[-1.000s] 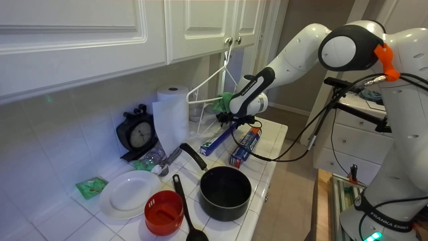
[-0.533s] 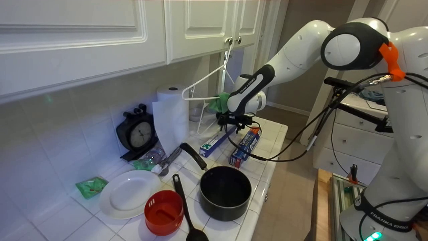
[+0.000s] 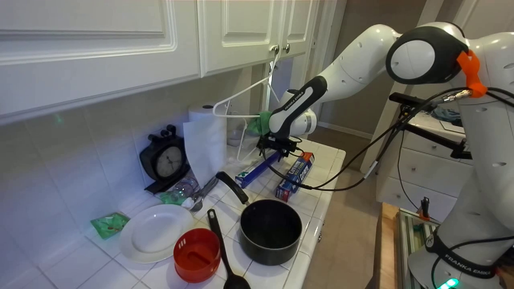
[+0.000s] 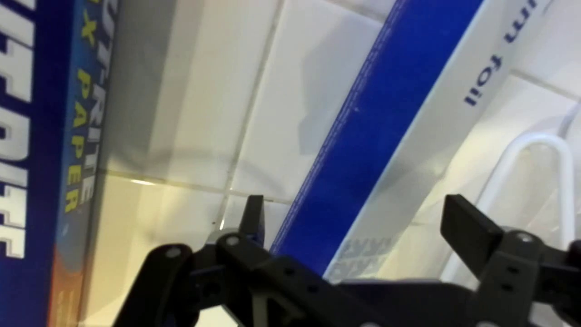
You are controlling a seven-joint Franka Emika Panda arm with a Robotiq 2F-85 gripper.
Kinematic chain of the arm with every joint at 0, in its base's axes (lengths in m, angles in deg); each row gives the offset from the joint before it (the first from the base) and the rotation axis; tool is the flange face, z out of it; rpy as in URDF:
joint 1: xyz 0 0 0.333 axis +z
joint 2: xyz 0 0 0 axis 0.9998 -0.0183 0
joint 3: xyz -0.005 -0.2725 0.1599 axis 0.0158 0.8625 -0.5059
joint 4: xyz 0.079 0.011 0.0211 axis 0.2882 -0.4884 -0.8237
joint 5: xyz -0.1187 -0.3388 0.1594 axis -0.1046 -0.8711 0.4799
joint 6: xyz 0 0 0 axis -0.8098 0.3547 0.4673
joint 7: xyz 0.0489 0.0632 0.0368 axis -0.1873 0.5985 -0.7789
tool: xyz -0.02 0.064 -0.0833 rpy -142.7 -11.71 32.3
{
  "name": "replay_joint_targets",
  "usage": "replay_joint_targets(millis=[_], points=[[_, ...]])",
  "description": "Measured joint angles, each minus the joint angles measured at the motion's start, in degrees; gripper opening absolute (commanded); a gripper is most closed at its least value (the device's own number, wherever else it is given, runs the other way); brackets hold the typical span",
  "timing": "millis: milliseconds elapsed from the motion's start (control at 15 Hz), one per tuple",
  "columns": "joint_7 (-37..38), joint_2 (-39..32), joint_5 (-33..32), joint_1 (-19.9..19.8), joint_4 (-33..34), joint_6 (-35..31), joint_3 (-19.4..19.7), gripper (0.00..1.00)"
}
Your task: Turn the blue in the front to be in a horizontal line and put the other blue box on top of it
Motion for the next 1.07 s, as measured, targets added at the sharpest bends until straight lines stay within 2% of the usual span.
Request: replay_joint_targets(millis=[467,533,600,667,733,1000,1067], points=[[0.0,-1.2,1.9,-0.3,0.6,-3.4,-3.0,1.0],[0.0,-1.5,1.9,-0.3,0.7,-3.4,-3.2,0.94],[0.0,-2.0,1.9,-0.2,1.0,-3.4,-3.3,0.78],[0.0,-2.4,1.9,-0.2,1.2,-3.4,-3.3,0.7],[0.0,-2.8,1.9,-0.2,1.4,-3.4,-3.3,0.68],[0.0,-4.2,1.9,-0.2,2.4,-3.4,-3.2,0.41],[0.0,-4.2,1.9,-0.2,2.6,-3.4,-3.1,0.39]])
